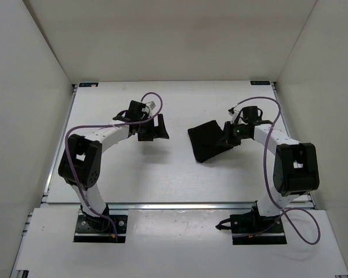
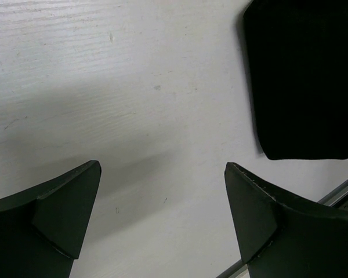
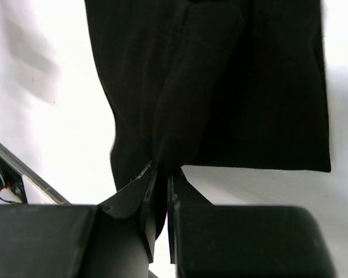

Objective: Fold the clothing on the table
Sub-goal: Fold the skirt

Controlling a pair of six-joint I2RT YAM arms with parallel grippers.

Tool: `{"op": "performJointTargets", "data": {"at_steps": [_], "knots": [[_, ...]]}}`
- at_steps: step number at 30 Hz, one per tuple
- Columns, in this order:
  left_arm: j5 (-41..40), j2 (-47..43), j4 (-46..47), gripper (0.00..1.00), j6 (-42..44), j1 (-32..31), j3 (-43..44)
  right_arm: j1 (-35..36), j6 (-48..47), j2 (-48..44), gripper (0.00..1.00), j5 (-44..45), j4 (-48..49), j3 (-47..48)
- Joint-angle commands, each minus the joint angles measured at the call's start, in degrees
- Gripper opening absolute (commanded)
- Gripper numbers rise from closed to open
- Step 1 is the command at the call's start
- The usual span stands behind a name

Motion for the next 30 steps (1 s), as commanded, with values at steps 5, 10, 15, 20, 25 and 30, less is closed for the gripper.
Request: {"op": "performJointTargets", "data": {"at_steps": [5, 10, 15, 20, 25, 30], "knots": [[1.56, 0.48, 0.48, 0.98, -0.91, -0.61, 2.62, 1.87, -4.28, 3.33, 0.0, -3.18, -1.52, 12.6], [2.09, -0.66, 1.35, 0.98, -1.26, 0.35, 1.57, 11.0, -5.43, 6.76, 0.0, -5.36, -2.14, 18.41], [2.0, -2.25, 1.8, 0.99, -1.35, 1.93, -0.45, 17.34, -6.05, 10.97, 0.0, -6.61, -4.24, 22.8], [1.48, -4.97, 2.59, 0.98, -1.35, 4.31, -3.52, 22.7, -5.7, 13.27, 0.0, -6.26, -7.24, 31.31], [0.86, -7.43, 1.89, 0.98, -1.26, 7.73, -5.29, 25.78, -3.59, 16.07, 0.0, -6.96, -6.01, 38.01], [0.78, -8.4, 1.62, 0.99, -0.74, 10.37, -6.16, 27.37, -4.02, 17.75, 0.0, -7.14, -7.94, 43.56]]}}
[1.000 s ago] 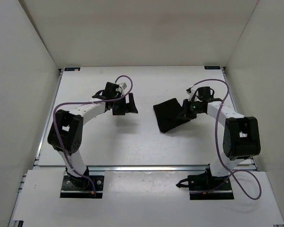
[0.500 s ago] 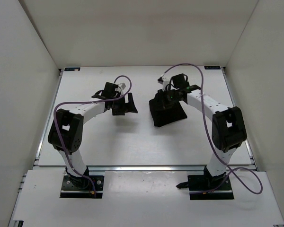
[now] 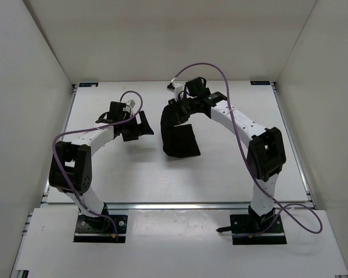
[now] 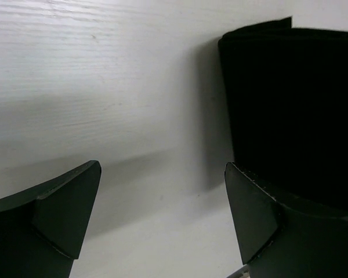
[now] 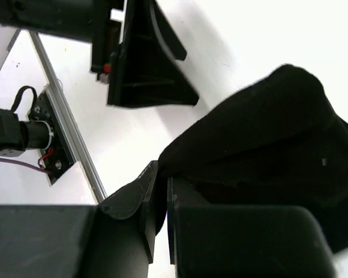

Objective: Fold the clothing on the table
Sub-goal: Fold the skirt

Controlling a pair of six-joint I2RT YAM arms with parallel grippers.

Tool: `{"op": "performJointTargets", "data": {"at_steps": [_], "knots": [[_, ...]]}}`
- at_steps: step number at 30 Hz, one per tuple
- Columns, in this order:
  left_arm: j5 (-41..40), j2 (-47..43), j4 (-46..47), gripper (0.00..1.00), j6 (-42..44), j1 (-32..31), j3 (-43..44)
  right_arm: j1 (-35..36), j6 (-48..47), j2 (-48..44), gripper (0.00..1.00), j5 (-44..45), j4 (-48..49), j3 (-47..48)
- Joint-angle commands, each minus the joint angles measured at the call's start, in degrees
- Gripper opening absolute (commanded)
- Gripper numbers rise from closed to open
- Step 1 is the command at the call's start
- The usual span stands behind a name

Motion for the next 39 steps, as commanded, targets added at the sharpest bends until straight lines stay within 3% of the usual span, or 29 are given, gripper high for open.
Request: {"op": "performJointTargets", "data": {"at_steps": [1, 11, 18, 20, 21, 23, 27, 30, 35, 39], "knots": [[-0.15, -3.61, 0.31, 0.98, 0.31, 1.15, -0.66, 0.96, -0.04, -0.08, 0.0, -0.43, -0.33, 2.22], [0.99, -1.68, 1.19, 0.98, -0.22, 0.19, 0.31, -6.68, -0.22, -4.74, 0.0, -3.49, 5.19, -14.99], [1.88, -0.01, 0.84, 0.98, -0.3, 0.01, 1.72, -10.28, -0.57, -3.43, 0.0, -4.73, 6.87, -20.36], [2.05, 0.25, 0.93, 0.99, -0.3, 0.01, 2.06, -11.59, -0.83, -2.73, 0.13, -3.94, 6.7, -21.42], [2.14, 0.25, 0.67, 0.99, -0.22, 0.18, 2.15, -11.78, -0.57, -2.2, 0.26, -3.59, 6.87, -21.07], [2.4, 0.52, 0.84, 0.98, -0.22, 0.19, 2.24, -13.09, -0.22, -0.88, 0.41, -3.06, 4.6, -19.5], [4.94, 1.22, 1.98, 0.99, -0.39, -0.6, 2.94, -17.04, 0.13, -2.01, 0.57, 1.59, 2.13, -15.37], [6.79, 1.75, 2.94, 0.98, -0.92, -2.27, 4.09, -19.06, -0.57, -3.86, 0.57, 5.11, 0.37, -12.12], [12.06, 4.37, 9.18, 0.89, -4.69, -6.31, 4.26, -18.9, -1.36, -6.15, 0.41, 5.03, 0.18, -12.1], [13.04, 7.19, 13.14, 0.82, -7.59, -9.92, 5.93, -16.88, -0.05, -4.75, 0.44, 4.86, 2.65, -15.44]]}}
